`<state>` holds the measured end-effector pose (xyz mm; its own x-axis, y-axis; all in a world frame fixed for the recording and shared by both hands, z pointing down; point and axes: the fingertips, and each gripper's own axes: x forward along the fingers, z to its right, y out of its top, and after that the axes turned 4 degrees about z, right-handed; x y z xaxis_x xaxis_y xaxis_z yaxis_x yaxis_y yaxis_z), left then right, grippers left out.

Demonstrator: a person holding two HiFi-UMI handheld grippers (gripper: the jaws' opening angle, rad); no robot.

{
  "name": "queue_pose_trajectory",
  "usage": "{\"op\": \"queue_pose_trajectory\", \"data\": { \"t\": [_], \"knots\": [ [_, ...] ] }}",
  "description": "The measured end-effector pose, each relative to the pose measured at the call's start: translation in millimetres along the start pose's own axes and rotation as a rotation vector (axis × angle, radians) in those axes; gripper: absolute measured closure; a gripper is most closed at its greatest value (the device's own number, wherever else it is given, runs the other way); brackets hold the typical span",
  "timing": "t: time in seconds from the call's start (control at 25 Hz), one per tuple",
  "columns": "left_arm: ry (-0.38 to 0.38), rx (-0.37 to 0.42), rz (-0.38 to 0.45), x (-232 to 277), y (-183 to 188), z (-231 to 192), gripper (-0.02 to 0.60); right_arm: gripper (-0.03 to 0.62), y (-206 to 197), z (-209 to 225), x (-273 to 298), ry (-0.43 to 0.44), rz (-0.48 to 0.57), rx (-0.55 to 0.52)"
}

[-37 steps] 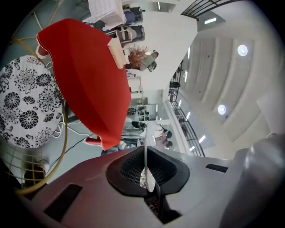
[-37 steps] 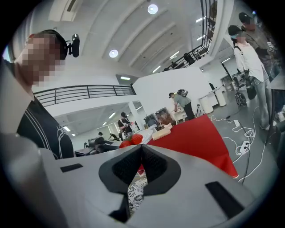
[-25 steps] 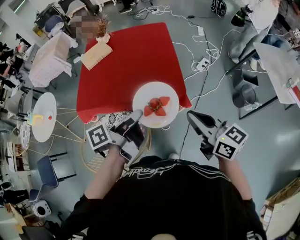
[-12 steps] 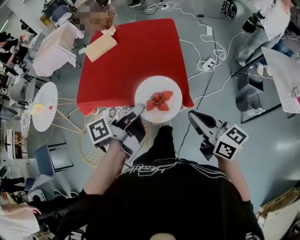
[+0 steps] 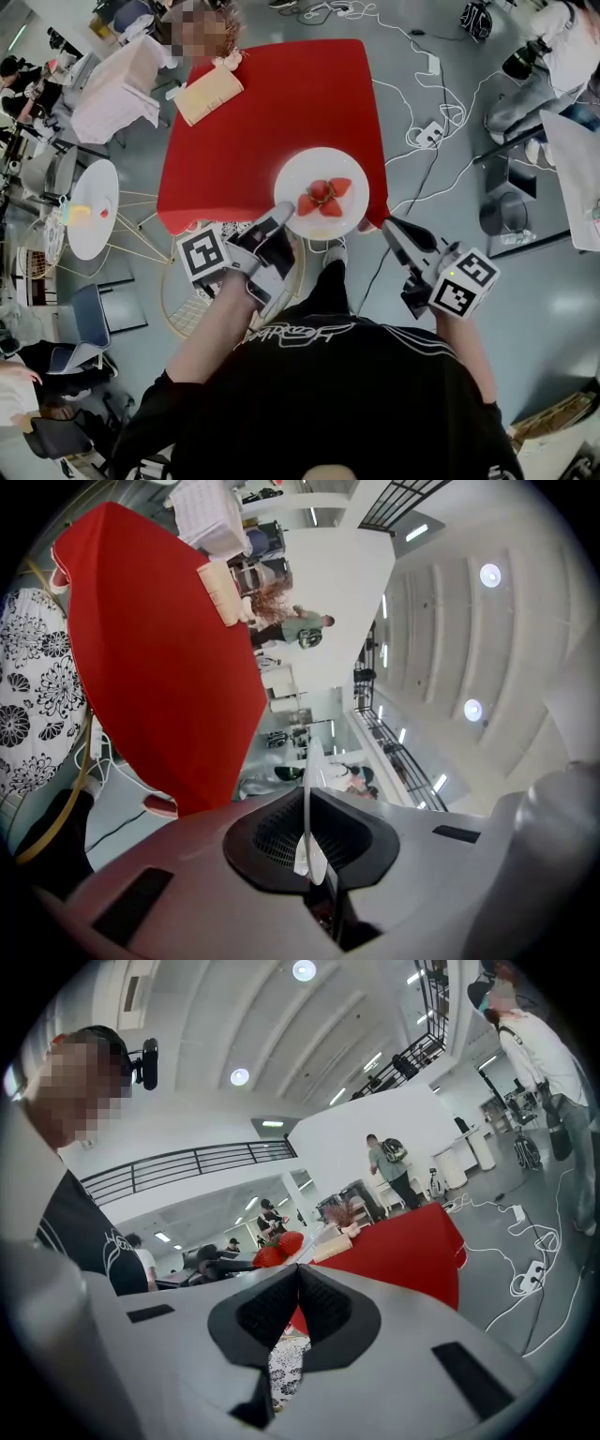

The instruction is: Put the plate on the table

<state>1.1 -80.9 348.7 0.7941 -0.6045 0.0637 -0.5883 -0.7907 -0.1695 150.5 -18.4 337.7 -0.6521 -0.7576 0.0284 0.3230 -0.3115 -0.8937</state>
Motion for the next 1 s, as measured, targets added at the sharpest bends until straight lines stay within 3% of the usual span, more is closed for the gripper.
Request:
{"op": "queue_pose_trajectory", "data": {
  "t": [0.44, 1.0],
  "knots": [
    [0.004, -0.024, 0.091, 49, 77, -25, 0.565, 0.588, 5, 62, 67, 0.004, -0.080, 0.051],
    [-0.010, -0.048, 0.204, 85, 160, -41, 0.565, 0.588, 14, 108, 160, 0.081, -0.165, 0.087]
  ]
}}
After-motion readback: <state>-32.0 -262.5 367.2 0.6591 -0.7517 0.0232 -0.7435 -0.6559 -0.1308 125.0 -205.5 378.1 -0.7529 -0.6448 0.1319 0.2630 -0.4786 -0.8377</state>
